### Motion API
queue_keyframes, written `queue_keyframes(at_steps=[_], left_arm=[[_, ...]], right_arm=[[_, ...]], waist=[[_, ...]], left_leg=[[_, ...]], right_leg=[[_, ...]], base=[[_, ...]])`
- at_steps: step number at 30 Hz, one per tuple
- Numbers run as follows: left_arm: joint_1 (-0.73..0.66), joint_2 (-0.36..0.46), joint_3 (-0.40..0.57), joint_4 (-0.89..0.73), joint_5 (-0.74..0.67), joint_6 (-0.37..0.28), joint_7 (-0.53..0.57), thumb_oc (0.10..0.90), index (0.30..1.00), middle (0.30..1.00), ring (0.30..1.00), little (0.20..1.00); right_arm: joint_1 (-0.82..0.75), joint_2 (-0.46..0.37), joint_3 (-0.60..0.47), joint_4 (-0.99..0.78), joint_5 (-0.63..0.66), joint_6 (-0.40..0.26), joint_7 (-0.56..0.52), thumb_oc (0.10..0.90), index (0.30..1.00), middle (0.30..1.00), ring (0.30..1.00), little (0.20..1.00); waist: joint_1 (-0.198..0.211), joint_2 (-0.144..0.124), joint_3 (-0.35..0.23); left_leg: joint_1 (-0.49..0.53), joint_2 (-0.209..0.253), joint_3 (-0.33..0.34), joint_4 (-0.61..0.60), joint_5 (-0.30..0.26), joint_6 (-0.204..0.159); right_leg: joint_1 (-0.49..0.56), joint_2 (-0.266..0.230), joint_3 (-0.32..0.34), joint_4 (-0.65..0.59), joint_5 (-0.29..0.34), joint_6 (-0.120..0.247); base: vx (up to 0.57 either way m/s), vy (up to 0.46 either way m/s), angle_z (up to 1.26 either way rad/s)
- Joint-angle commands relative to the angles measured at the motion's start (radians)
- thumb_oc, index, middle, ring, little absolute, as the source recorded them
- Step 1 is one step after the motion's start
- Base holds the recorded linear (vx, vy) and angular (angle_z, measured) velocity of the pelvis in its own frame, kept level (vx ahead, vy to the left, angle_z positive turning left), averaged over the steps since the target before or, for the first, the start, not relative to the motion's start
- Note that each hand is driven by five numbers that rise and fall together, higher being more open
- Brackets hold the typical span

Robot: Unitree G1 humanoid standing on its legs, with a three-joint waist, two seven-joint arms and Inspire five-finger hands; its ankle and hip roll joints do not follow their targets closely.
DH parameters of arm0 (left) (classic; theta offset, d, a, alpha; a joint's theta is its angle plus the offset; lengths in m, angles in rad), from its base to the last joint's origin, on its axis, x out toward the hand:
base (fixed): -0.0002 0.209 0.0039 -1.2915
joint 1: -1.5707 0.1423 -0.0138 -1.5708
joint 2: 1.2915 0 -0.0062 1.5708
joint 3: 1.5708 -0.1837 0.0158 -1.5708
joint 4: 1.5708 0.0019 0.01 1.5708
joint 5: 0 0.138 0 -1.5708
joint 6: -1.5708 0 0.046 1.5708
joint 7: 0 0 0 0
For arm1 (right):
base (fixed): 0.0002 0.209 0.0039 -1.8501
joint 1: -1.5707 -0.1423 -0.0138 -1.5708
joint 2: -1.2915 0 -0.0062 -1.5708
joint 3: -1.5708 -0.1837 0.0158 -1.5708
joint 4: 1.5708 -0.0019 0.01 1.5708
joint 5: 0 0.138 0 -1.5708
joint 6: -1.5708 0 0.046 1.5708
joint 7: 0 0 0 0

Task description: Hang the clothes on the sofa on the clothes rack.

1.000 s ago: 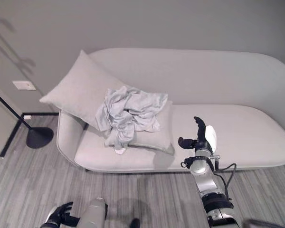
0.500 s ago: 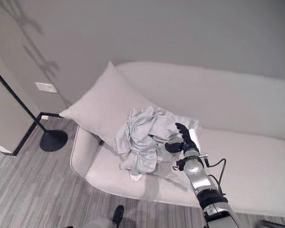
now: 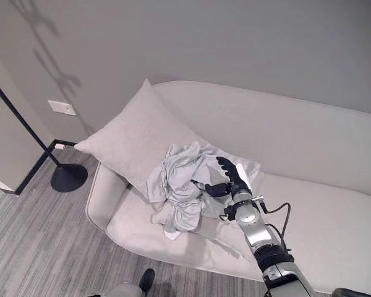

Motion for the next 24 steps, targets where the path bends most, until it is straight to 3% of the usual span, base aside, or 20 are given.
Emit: queue_keyframes(at_steps=[1, 12, 13, 14, 24], left_arm=[[0.0, -0.001, -0.07, 0.061, 0.012, -0.001, 0.006, 0.8, 0.9, 0.9, 0.9, 0.9], [-0.028, 0.012, -0.11, 0.051, -0.004, 0.005, 0.022, 0.8, 0.9, 0.9, 0.9, 0.9], [-0.036, 0.014, -0.122, 0.045, -0.002, 0.005, 0.023, 0.8, 0.9, 0.9, 0.9, 0.9], [-0.044, 0.017, -0.127, 0.043, 0.001, 0.006, 0.023, 0.8, 0.9, 0.9, 0.9, 0.9], [-0.058, 0.033, -0.124, 0.028, 0.058, 0.007, 0.033, 0.8, 0.9, 0.9, 0.9, 0.9]], right_arm=[[-0.14, -0.042, 0.032, 0.075, 0.047, -0.062, -0.027, 0.8, 0.9, 0.9, 0.9, 0.9], [-0.25, 0.019, 0.119, 0.447, 0.031, 0.002, -0.017, 0.8, 0.9, 0.9, 0.9, 0.9], [-0.274, 0.024, 0.139, 0.524, 0.014, 0.019, -0.007, 0.552, 0.528, 0.528, 0.528, 0.528], [-0.285, 0.026, 0.15, 0.556, 0.008, 0.024, 0.001, 0.4, 0.3, 0.3, 0.3, 0.3], [-0.26, 0.08, 0.221, 0.568, -0.103, 0.036, 0.018, 0.4, 0.3, 0.3, 0.3, 0.3]], waist=[[0.04, 0.04, -0.04], [0.065, 0.041, 0.004], [0.071, 0.046, 0.015], [0.073, 0.048, 0.018], [0.062, 0.045, 0.013]], left_leg=[[0.012, 0.08, -0.051, 0.003, -0.07, -0.031], [-0.088, 0.068, -0.108, 0.003, -0.032, -0.041], [-0.108, 0.067, -0.114, 0.003, -0.024, -0.044], [-0.116, 0.065, -0.117, 0.003, -0.02, -0.045], [-0.098, 0.065, -0.11, 0.003, -0.032, -0.043]], right_leg=[[-0.097, -0.024, -0.036, 0.005, 0.088, 0.029], [-0.158, -0.026, -0.096, 0.005, 0.099, 0.035], [-0.174, -0.027, -0.105, 0.005, 0.104, 0.036], [-0.179, -0.028, -0.108, 0.005, 0.106, 0.038], [-0.164, -0.03, -0.098, 0.005, 0.101, 0.04]], base=[[-0.03, 0.014, 0.22], [-0.04, -0.004, 0.19], [-0.06, 0.005, 0.16], [-0.06, -0.005, 0.17], [0.0, -0.001, 0.03]])
